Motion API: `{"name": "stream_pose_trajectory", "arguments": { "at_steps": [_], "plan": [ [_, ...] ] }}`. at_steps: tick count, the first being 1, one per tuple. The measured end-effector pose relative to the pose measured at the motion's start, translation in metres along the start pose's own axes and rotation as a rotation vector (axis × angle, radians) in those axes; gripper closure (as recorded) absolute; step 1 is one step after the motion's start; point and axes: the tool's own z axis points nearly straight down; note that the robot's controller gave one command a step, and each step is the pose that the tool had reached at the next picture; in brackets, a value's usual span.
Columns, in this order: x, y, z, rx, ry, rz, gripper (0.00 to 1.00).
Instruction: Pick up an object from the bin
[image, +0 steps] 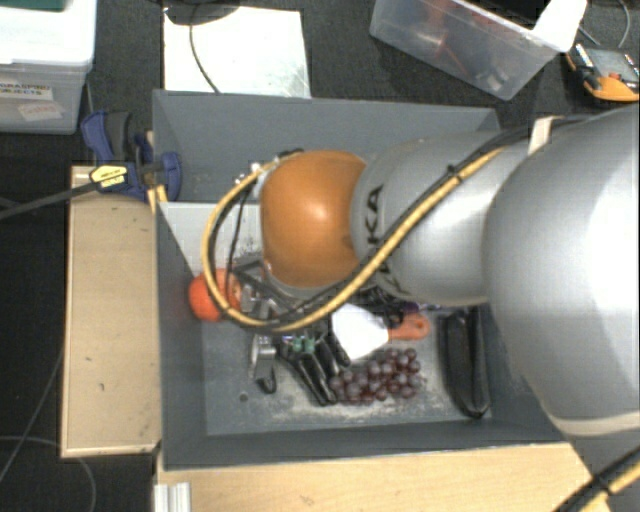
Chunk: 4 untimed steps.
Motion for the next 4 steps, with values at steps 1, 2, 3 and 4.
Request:
{"name": "stream_pose_trajectory", "arguments": {
  "at_steps": [1, 2, 3, 4],
  "plan": [
    [-0.002, -0.001, -0.005, -0.002, -0.007, 0.007, 0.0],
    [-0.031, -0.066, 0.072, -0.001, -0.003, -0.244, 0.0],
    [-0.031, -0.075, 0.071, -0.003, -0.007, -0.219, 0.0],
    [-0.032, -0.066, 0.071, -0.004, -0.007, -0.231, 0.0]
  ]
}}
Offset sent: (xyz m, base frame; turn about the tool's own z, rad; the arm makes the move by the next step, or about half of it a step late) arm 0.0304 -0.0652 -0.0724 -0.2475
